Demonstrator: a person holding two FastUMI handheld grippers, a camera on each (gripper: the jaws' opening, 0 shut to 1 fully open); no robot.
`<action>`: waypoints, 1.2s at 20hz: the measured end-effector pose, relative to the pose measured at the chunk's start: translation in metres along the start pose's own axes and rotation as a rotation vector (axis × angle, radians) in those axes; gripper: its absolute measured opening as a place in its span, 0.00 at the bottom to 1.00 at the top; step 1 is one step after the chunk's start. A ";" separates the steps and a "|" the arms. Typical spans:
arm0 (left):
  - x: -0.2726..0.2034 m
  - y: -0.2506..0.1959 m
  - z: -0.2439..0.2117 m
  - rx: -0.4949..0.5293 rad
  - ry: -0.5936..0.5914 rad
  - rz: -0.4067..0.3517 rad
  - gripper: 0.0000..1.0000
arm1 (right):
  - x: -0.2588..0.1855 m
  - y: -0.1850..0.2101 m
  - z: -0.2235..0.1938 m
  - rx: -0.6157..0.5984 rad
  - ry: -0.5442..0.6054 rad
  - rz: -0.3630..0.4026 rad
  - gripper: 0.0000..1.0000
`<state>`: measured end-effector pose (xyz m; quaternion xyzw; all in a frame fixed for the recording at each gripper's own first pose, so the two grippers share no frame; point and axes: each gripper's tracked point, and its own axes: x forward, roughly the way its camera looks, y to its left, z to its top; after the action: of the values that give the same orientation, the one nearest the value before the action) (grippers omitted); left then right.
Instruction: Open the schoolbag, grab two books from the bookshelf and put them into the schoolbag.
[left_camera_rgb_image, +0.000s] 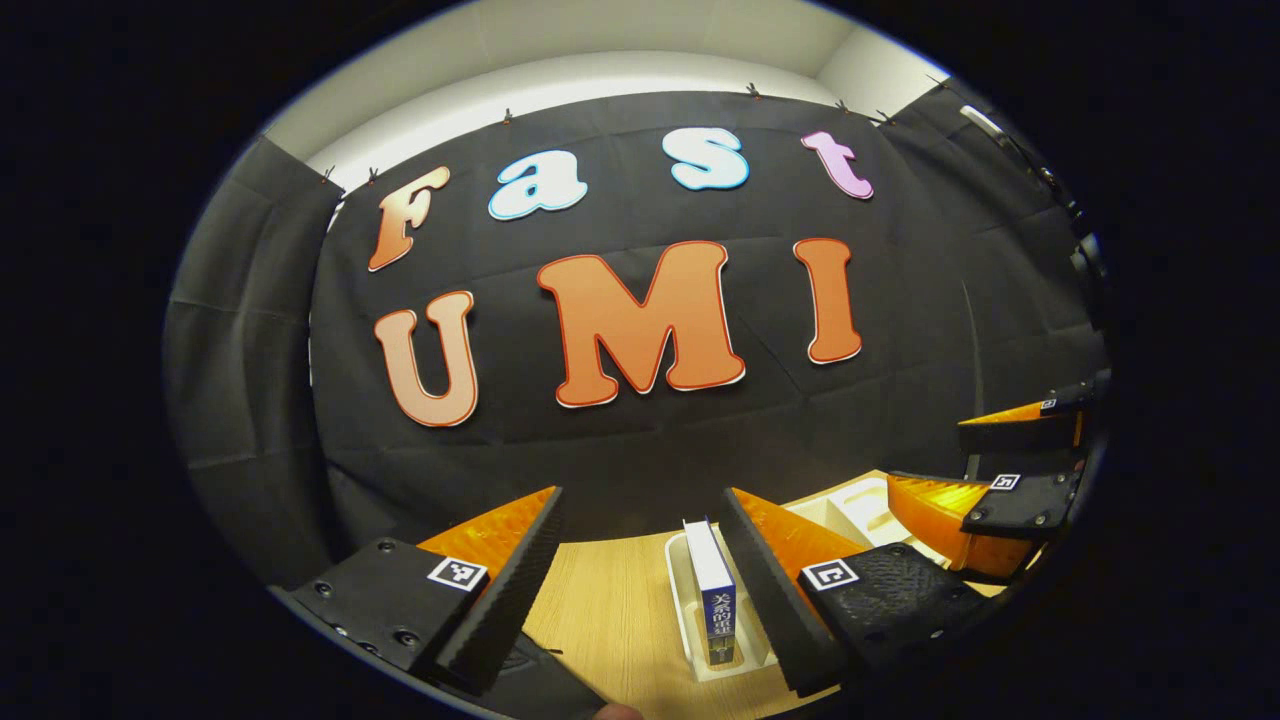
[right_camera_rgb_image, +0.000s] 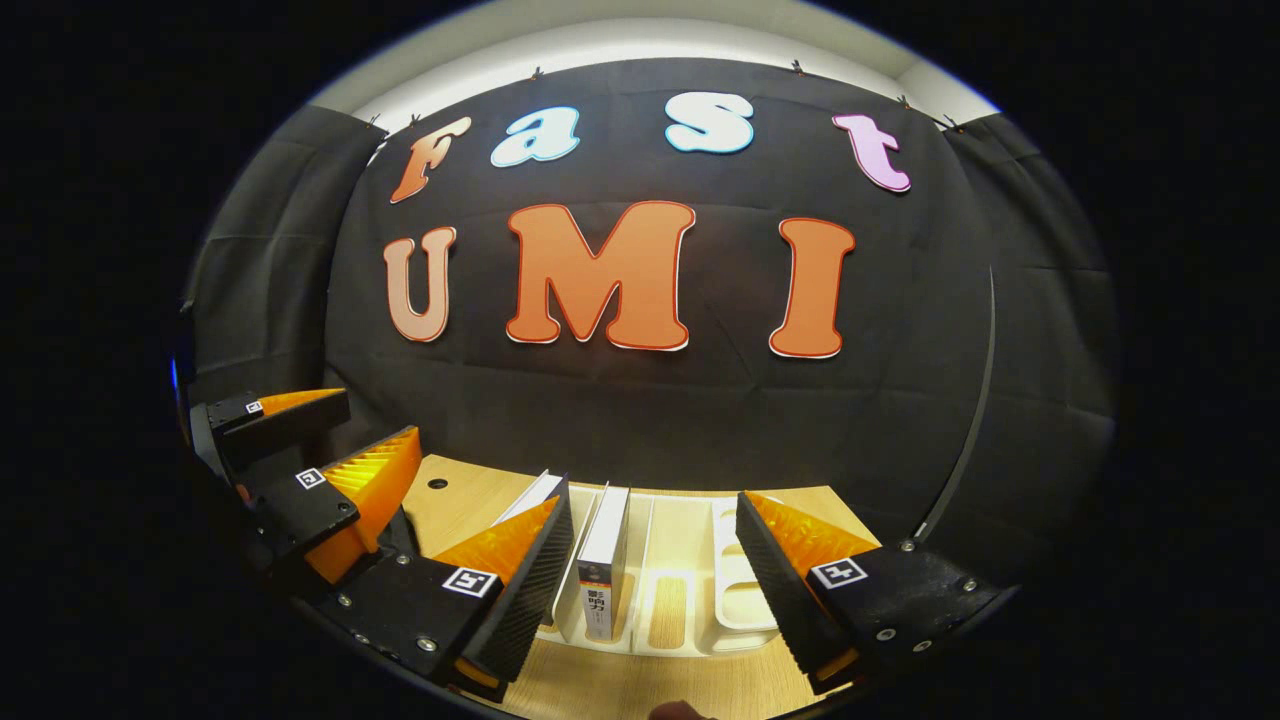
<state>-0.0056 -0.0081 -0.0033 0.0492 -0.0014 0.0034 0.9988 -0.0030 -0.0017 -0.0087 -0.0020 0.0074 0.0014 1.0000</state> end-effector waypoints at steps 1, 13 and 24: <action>-0.001 -0.002 -0.003 0.004 0.005 -0.006 1.00 | 0.001 -0.001 0.000 -0.002 -0.001 0.000 0.98; -0.014 0.000 -0.046 0.131 0.104 0.045 0.98 | 0.014 -0.019 -0.005 0.025 -0.005 0.011 0.98; -0.054 0.018 -0.126 0.335 0.291 0.132 0.98 | 0.031 -0.008 -0.014 -0.028 -0.012 0.101 0.98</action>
<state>-0.0597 0.0217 -0.1270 0.2131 0.1399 0.0761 0.9640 0.0281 -0.0101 -0.0235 -0.0155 0.0016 0.0518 0.9985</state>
